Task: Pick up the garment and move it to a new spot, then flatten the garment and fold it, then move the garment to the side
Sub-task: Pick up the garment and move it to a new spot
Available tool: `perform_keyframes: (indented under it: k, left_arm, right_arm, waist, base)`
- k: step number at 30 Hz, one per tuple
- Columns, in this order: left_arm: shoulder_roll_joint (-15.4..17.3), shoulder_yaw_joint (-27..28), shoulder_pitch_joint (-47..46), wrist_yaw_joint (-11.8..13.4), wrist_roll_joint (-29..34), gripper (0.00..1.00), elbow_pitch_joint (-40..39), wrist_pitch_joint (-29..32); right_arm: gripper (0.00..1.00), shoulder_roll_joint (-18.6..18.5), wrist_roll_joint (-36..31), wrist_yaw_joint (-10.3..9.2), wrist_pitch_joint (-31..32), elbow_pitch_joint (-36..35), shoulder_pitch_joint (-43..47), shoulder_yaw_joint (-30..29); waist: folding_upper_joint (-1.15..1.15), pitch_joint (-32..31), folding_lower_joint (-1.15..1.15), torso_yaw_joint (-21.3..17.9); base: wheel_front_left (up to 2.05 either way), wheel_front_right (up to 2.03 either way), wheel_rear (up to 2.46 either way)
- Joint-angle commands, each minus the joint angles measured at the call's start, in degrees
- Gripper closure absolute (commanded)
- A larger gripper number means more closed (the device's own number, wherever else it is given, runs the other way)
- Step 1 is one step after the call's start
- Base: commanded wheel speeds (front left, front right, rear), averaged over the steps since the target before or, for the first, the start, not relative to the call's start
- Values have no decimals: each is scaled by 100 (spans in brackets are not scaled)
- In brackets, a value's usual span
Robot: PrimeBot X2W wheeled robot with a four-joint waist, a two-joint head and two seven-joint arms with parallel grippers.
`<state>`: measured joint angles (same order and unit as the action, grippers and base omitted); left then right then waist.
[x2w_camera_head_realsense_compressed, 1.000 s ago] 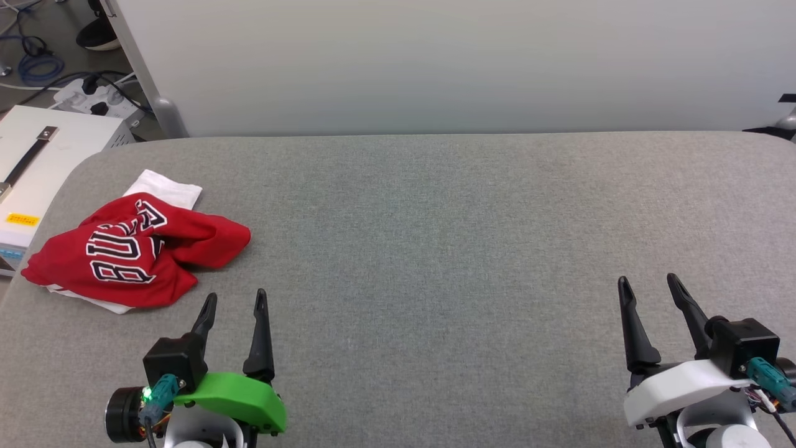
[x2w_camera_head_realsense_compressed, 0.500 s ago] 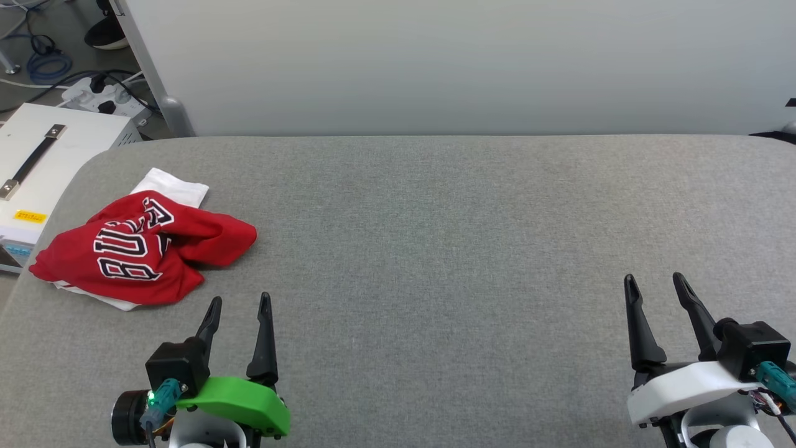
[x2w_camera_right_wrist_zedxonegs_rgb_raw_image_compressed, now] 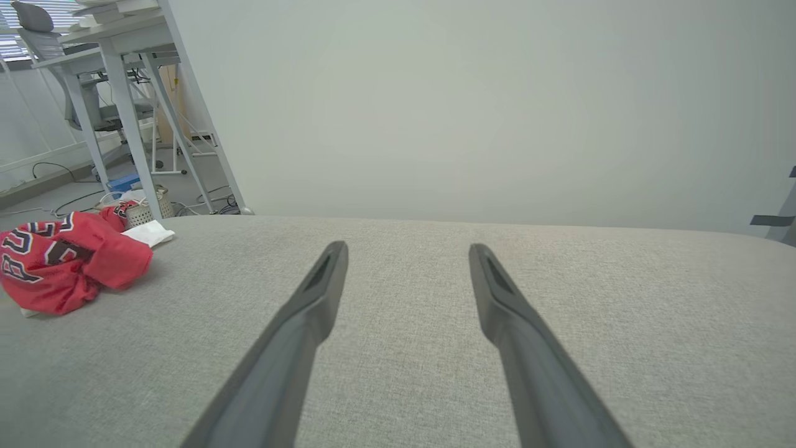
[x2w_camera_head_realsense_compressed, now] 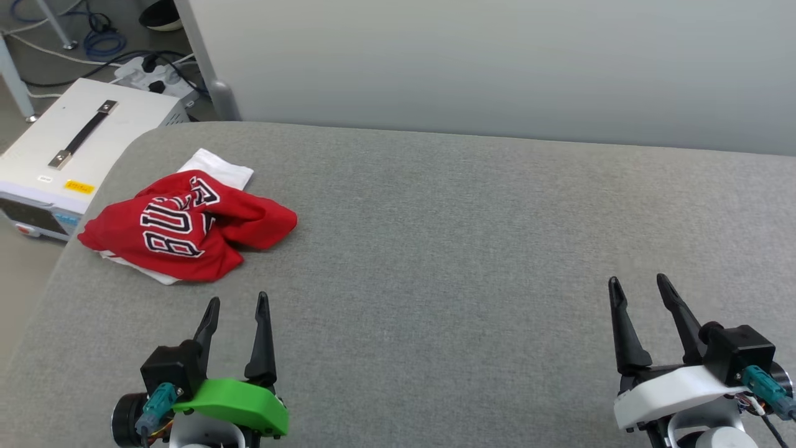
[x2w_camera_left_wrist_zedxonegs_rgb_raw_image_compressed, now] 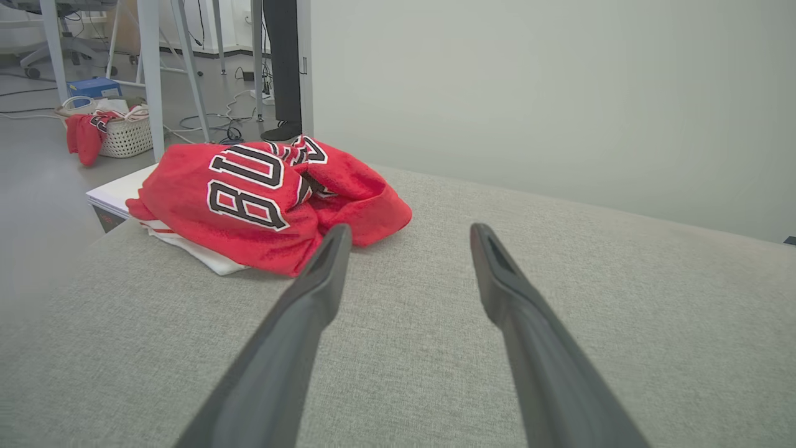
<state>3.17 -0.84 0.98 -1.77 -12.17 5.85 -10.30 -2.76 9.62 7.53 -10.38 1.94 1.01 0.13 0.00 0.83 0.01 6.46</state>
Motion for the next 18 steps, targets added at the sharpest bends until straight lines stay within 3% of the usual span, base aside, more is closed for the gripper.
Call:
perform_keyframes:
  k: [1,18]
  left_arm:
    - [-21,20,-146,-23,-49,0,32,-71]
    - [-25,22,-202,-95,-181,0,152,-273]
  right_arm:
    - [0,-9,13,-3,-68,31,9,41]
    - [0,-10,200,-4,-268,126,-81,265]
  waist:
    - [0,27,0,231]
    - [0,125,-1,1334]
  base:
    - [0,0,0]
    - [0,0,0]
